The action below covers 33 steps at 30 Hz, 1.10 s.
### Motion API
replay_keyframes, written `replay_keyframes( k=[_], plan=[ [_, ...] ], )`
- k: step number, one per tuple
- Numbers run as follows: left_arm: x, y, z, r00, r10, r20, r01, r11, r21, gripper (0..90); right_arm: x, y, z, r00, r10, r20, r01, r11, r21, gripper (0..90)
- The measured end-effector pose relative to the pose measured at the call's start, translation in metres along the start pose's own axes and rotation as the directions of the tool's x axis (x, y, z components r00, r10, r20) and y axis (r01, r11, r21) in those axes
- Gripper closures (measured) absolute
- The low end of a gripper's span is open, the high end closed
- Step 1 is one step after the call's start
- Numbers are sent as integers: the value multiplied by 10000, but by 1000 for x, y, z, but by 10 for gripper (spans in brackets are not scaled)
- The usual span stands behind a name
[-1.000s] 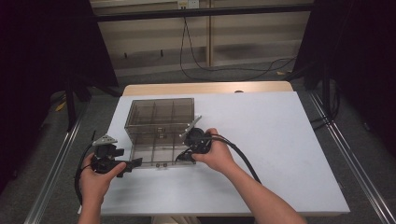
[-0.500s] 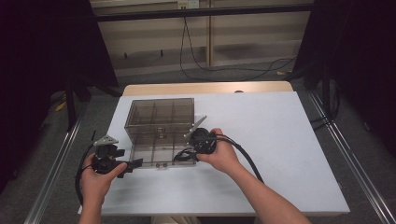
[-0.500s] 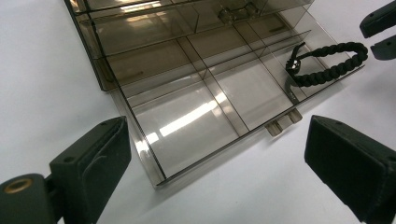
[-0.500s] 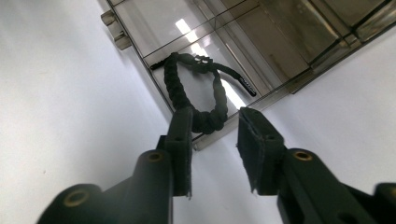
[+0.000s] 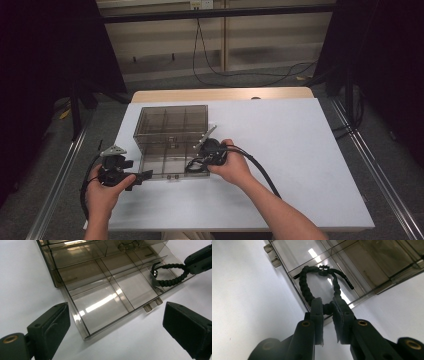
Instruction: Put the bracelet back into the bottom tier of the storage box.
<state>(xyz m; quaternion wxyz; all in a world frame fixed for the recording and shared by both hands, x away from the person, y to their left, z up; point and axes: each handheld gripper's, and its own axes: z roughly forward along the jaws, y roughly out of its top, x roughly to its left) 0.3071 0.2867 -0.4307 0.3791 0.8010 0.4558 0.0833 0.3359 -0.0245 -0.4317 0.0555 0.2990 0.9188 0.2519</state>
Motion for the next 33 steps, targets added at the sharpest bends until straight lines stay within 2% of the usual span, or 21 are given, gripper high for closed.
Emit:
replay_keyframes(
  k=[11, 15, 18, 21, 26, 33],
  plan=[
    [-2, -1, -1, 10000, 9, 22, -8, 9999, -139, 77, -3, 1, -4, 10000, 72, -14, -72, 9999, -135, 814],
    [-4, -2, -1, 9999, 164, 25, -164, 9999, -3, 76, -4, 0, -9, 9999, 152, -68, -153, 9998, -147, 824],
    [-4, -3, 0, 10000, 23, 57, -23, 10000, -8, 76, -6, 1, -14, 9996, 252, -124, -255, 9993, -271, 841],
    [-4, -5, 0, 9999, 48, 91, -49, 9999, 90, 76, -9, 1, -21, 9996, 245, -152, -250, 9990, -359, 857],
    [-5, -6, 0, 10000, 89, 37, -90, 9999, 122, 75, -17, 3, -32, 9987, 502, -129, -508, 9975, -494, 877],
    [-7, -8, 0, 10000, -32, 84, 32, 10000, 51, 75, -28, 9, -48, 9979, 640, 80, -631, 9944, -847, 893]
  ],
)
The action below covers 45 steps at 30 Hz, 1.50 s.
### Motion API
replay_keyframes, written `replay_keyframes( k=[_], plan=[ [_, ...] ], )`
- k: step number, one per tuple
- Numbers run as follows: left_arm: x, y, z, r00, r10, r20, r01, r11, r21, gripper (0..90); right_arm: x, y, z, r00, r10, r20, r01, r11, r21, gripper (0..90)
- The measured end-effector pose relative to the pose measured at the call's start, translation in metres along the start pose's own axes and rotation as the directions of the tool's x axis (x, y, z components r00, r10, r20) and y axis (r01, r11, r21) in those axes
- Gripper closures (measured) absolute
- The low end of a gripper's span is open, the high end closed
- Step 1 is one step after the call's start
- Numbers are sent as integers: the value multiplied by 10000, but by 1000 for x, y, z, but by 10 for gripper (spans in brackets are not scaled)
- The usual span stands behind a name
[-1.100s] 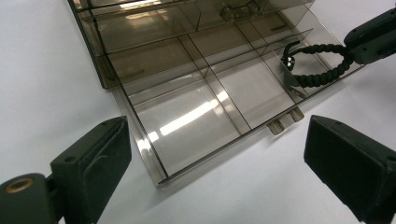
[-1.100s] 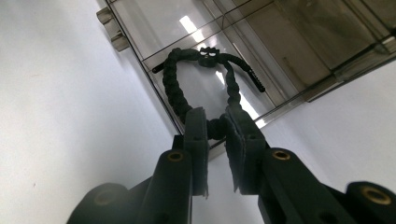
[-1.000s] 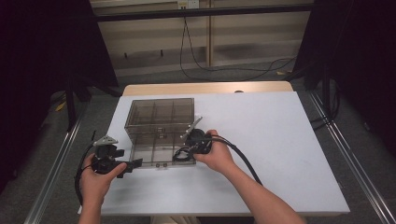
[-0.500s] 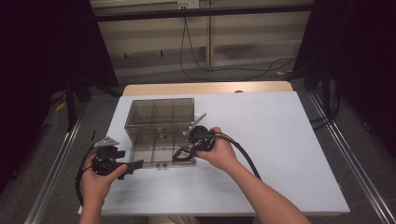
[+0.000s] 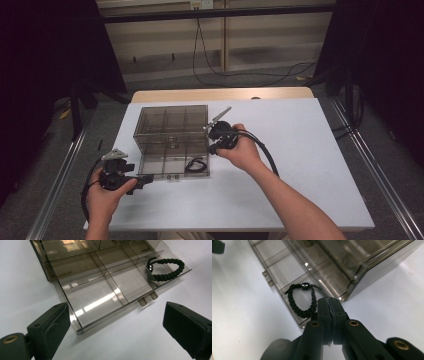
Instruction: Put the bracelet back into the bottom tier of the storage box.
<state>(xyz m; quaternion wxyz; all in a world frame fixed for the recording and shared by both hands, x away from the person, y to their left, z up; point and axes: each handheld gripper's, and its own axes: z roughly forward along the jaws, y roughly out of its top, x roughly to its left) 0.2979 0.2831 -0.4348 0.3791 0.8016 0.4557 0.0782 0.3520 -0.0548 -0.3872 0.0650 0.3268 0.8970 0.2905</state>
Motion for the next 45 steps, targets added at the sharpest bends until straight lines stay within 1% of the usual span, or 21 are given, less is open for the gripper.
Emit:
replay_keyframes(
  k=[2, 7, 13, 16, 17, 20, 23, 25, 26, 27, 30, 31, 32, 34, 38, 39, 40, 41, 42, 44, 45],
  plan=[
    [1, 0, -1, 9999, 136, 53, -137, 9998, 134, 75, -3, 3, -3, 9999, 97, 49, -97, 9999, -73, 896],
    [1, -1, -1, 9999, 81, 71, -82, 9999, 100, 75, -10, 8, -7, 9996, 218, 159, -215, 9997, -142, 900],
    [0, -1, 0, 9999, 129, 97, -130, 9999, 89, 75, -15, 16, -11, 9995, 195, 268, -189, 9995, -250, 900],
    [-1, -1, 0, 9999, 90, 106, -91, 9999, 78, 73, -18, 21, -13, 9991, 296, 318, -281, 9986, -457, 900],
    [0, -1, 0, 9998, 155, 89, -156, 9998, 97, 72, -20, 22, -13, 9991, 244, 340, -228, 9986, -474, 900],
    [-1, -1, 0, 9999, 94, 98, -95, 9999, 36, 72, -22, 25, -13, 9982, 446, 400, -424, 9976, -541, 900],
    [-1, -1, 0, 9997, 220, 114, -222, 9997, 135, 71, -24, 28, -12, 9980, 401, 483, -372, 9976, -591, 900],
    [-2, -1, 1, 9998, 110, 193, -111, 9999, 16, 67, -25, 30, -12, 9975, 449, 554, -414, 9971, -631, 900],
    [-3, 0, 1, 9996, 190, 205, -192, 9998, 82, 67, -26, 31, -12, 9975, 447, 544, -413, 9972, -627, 900],
    [-3, 0, 2, 9996, 146, 234, -147, 9999, 54, 67, -26, 32, -11, 9972, 464, 595, -423, 9967, -688, 900],
    [-4, 0, 2, 9994, 240, 269, -242, 9997, 86, 66, -27, 36, -9, 9974, 412, 587, -373, 9971, -670, 900],
    [-4, 0, 2, 9994, 172, 298, -174, 9998, 76, 66, -26, 38, -8, 9970, 454, 634, -412, 9969, -663, 900],
    [-3, 0, 1, 9994, 203, 268, -205, 9998, 76, 66, -27, 39, -7, 9975, 308, 643, -265, 9973, -681, 900],
    [-3, 0, 1, 9994, 89, 339, -90, 10000, 12, 63, -27, 43, -6, 9973, 397, 619, -349, 9963, -779, 900],
    [-2, 0, 0, 9994, 85, 348, -83, 10000, -53, 48, -28, 48, -1, 9972, 369, 656, -318, 9965, -774, 900],
    [-2, 0, -1, 9992, 217, 326, -215, 9998, -46, 46, -29, 48, 0, 9974, 245, 683, -194, 9971, -736, 900],
    [-2, 0, -1, 9991, 306, 309, -305, 9995, -50, 44, -28, 49, 2, 9970, 352, 696, -295, 9962, -814, 900],
    [-2, 0, -1, 9990, 265, 357, -263, 9996, -65, 37, -29, 49, 4, 9967, 372, 726, -312, 9961, -825, 900],
    [-2, 0, -1, 9985, 375, 395, -375, 9993, -18, 32, -28, 49, 6, 9968, 414, 686, -359, 9962, -792, 900],
    [-2, 0, -1, 9988, 351, 335, -349, 9994, -47, 33, -29, 48, 9, 9972, 221, 717, -170, 9973, -710, 900],
    [-2, 0, -1, 9988, 369, 307, -367, 9993, -63, 33, -28, 49, 9, 9967, 401, 703, -348, 9965, -755, 900]
  ],
)
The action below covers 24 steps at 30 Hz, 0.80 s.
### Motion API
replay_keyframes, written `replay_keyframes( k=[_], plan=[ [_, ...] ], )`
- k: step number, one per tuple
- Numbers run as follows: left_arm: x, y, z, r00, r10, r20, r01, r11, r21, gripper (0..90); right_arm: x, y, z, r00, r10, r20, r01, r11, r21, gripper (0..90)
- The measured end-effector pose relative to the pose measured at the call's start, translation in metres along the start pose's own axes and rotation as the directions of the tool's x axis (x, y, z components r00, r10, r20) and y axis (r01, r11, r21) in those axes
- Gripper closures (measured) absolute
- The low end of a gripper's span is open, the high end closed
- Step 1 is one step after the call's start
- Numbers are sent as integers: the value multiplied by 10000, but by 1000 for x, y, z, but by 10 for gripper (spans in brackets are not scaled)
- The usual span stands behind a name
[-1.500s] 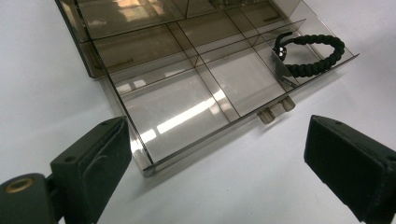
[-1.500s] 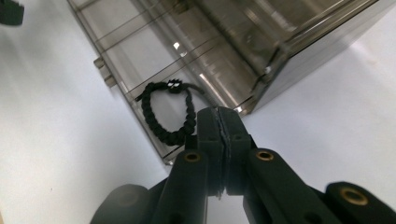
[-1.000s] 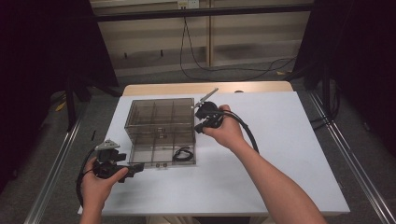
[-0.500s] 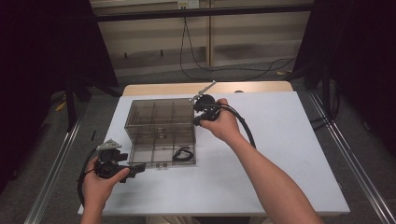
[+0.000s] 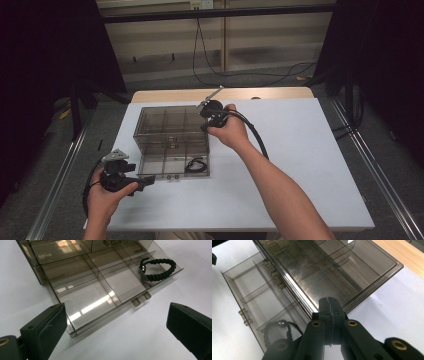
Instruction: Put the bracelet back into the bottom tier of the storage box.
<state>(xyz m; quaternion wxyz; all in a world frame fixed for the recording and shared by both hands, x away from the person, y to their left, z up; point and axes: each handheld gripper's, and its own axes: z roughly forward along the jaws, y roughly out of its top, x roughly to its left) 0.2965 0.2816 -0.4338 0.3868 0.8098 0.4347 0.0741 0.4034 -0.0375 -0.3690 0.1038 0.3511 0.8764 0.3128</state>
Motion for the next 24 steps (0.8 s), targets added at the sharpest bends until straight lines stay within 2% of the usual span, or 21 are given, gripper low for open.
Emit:
replay_keyframes(
  k=[6, 8, 11, 14, 19, 24],
  plan=[
    [-3, 0, 1, 10000, 71, 11, -71, 10000, -23, 34, 0, -1, 0, 10000, -11, 9, 11, 10000, 4, 900],
    [-4, -1, 0, 10000, -22, 53, 23, 9999, -144, 56, 0, -2, 0, 9999, -118, 57, 118, 9999, 2, 900],
    [-5, -2, -3, 9997, 64, 214, -59, 9996, -264, 152, 1, -1, 0, 9999, -71, 71, 71, 10000, 18, 900],
    [-6, -4, -3, 9993, -93, 351, 104, 9995, -310, 217, 1, -1, 0, 10000, -4, 94, 4, 10000, 17, 900],
    [-7, -7, -2, 9987, -178, 468, 185, 9997, -154, 292, 3, -1, 0, 9998, 94, 202, -94, 9999, 38, 900],
    [-10, -8, 1, 9988, -193, 457, 205, 9995, -248, 341, 3, -2, 0, 9997, 101, 201, -102, 9999, 38, 900]
  ],
)
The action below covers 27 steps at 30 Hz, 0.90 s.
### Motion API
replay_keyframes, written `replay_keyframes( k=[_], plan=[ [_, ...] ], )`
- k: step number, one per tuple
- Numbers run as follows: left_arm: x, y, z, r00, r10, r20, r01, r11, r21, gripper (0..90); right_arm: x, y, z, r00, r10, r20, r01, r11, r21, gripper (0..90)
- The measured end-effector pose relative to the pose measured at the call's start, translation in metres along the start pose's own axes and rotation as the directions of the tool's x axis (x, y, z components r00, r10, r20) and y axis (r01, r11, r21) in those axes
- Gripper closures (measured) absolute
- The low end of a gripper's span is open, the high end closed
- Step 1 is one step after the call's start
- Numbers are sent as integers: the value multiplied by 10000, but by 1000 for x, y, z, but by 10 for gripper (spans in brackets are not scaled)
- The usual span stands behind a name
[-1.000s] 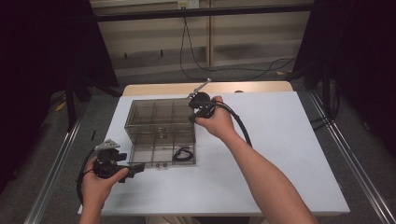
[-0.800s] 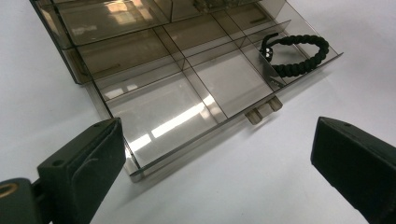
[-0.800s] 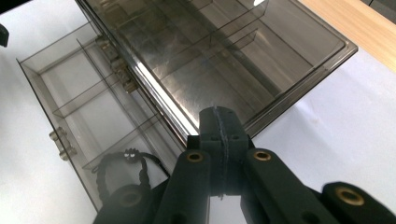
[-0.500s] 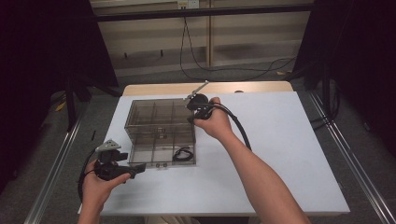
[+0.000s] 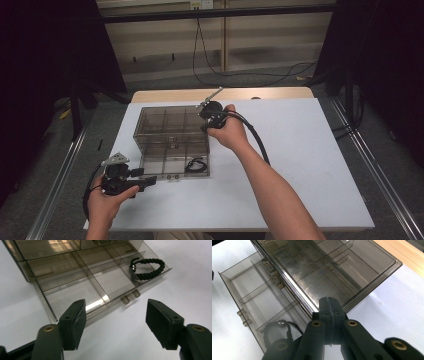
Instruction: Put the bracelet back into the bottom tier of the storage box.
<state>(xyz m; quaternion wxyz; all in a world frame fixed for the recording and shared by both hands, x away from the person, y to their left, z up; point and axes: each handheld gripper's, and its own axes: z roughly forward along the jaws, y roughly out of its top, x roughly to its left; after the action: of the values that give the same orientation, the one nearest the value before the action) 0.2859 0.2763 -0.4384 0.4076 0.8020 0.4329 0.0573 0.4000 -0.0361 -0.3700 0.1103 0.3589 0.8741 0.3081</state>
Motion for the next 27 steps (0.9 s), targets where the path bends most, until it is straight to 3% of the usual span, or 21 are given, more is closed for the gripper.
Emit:
replay_keyframes(
  k=[7, 19, 27],
  plan=[
    [-3, -1, 5, 9993, 341, -122, -339, 9992, 220, 353, -1, 0, 0, 10000, 42, -16, -42, 10000, -39, 900],
    [-5, -7, 13, 9994, 295, -179, -291, 9993, 236, 426, -1, 0, 0, 9999, 155, -25, -155, 9999, 3, 900],
    [-9, -9, 16, 9985, 519, -201, -510, 9979, 410, 506, 1, 1, 0, 9999, 112, 50, -112, 9999, 63, 900]
  ],
)
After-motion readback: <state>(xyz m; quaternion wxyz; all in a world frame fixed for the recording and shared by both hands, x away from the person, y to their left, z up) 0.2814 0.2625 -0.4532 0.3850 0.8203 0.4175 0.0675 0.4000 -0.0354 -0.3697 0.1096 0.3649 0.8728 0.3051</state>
